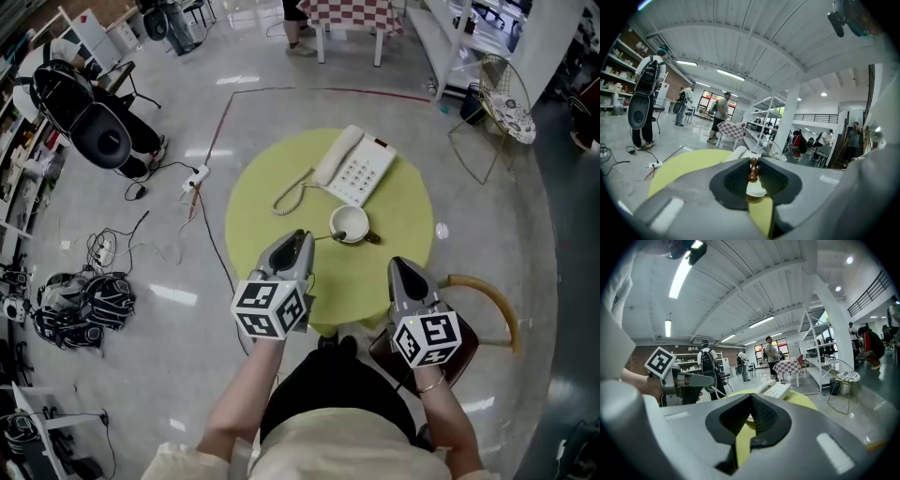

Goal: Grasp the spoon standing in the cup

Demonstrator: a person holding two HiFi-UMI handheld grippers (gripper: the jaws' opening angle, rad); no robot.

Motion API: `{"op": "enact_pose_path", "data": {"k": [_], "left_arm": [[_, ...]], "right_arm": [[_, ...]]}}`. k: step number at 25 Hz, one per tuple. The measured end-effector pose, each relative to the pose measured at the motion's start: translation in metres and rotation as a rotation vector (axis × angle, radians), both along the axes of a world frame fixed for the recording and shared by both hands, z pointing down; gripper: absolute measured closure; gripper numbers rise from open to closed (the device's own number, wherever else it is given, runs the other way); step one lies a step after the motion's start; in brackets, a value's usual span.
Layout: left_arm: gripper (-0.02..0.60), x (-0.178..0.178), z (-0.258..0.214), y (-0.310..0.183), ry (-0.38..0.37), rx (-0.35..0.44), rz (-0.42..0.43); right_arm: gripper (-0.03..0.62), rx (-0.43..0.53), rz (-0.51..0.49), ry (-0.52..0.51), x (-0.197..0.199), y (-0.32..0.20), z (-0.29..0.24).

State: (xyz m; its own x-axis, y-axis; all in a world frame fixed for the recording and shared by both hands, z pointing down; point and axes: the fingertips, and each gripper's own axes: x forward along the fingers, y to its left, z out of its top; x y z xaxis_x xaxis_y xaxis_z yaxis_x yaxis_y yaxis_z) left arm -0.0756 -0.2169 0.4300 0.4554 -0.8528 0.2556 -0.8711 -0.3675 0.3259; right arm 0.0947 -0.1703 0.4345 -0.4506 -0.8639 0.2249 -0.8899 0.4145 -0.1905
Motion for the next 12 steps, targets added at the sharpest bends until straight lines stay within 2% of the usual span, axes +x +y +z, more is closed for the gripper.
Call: {"op": "enact_pose_path", "data": {"k": [12], "left_arm": [[0.525, -0.011, 0.006, 0.044, -0.001, -0.018, 0.005]], "right_arm": [[0.594, 0.021, 0.005, 0.003, -0.011, 0.03, -0.007]]}}
